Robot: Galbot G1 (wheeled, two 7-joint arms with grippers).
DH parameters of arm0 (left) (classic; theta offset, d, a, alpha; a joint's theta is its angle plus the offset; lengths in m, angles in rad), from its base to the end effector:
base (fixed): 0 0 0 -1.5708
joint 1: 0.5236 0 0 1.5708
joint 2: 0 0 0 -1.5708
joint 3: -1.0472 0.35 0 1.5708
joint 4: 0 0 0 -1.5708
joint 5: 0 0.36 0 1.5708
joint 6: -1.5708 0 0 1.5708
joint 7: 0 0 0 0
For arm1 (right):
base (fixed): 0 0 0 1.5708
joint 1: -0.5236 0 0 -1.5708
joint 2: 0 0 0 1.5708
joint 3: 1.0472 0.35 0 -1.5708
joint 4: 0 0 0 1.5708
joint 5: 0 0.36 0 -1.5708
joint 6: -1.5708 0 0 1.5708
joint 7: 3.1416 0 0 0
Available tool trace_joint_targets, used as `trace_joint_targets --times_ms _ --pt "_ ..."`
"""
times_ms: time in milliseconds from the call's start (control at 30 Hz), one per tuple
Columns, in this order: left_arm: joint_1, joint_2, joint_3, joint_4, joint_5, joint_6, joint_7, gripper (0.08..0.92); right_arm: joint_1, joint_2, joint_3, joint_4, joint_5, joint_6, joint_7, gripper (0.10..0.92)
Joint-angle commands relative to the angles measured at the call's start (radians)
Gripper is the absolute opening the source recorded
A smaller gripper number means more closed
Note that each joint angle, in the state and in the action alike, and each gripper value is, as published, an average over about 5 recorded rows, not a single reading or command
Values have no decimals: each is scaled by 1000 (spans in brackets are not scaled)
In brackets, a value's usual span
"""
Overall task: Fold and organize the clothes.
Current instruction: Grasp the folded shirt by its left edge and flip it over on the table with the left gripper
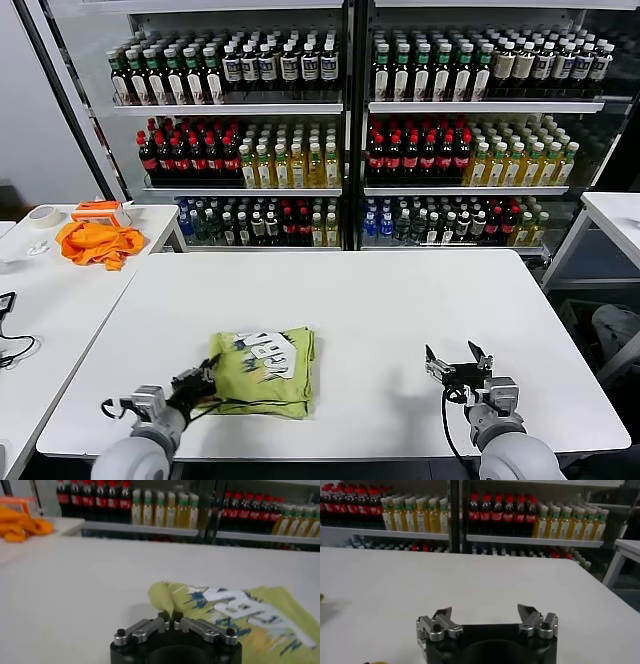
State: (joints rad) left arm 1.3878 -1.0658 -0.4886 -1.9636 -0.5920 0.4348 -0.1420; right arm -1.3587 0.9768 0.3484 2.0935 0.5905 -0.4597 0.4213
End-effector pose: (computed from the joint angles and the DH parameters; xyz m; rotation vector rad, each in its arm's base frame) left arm 0.2494 0.0925 -0.2914 -0.1366 -2.6797 0.0675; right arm 0.2398 -0.0502 -0.2574 0.0292 -2.7279 0.1074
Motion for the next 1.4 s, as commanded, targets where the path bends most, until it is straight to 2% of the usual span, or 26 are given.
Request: trace_joint_targets --times_ms 33,167,233,267,333,400,467,533,600,700,833,1067,1400 --pt "81 321 -332 -105 -191 102 -50 92 9 -5 -2 -3 2 1 -1 823" --pt "279 563 -636 -62 -413 145 -26 93 29 -9 -19 -8 5 3 -3 823" --pt "306 606 -667 -59 -475 145 -32 93 46 -6 -32 -12 4 3 -3 823" --pt "281 593 -625 -80 -498 146 -52 93 50 -2 -37 -13 3 3 -2 823" --pt "160 487 -427 -171 -519 146 -109 93 49 4 -41 -13 0 2 0 823" --pt "37 315 -177 -264 -478 146 -155 93 38 5 -40 -8 -6 1 1 823" --pt "-31 143 41 -306 -353 146 -147 93 27 2 -35 -1 -11 -1 2 823" --pt "-46 20 163 -293 -240 145 -111 93 21 0 -29 7 -13 -3 3 823" --pt "-49 -59 225 -271 -181 145 -82 93 20 -2 -27 8 -15 -3 1 823" --pt "-48 -110 259 -256 -140 144 -59 93 34 -2 -40 2 -27 -2 -4 823" --pt "-49 -141 266 -251 -99 144 -48 93 53 14 -65 -3 -40 -2 -6 823" --pt "-92 -202 254 -221 -93 142 -81 93 51 19 -75 -3 -52 -2 -11 823" --pt "-240 -329 258 -48 -122 141 -146 93 15 -18 -25 41 -38 -2 -24 823"
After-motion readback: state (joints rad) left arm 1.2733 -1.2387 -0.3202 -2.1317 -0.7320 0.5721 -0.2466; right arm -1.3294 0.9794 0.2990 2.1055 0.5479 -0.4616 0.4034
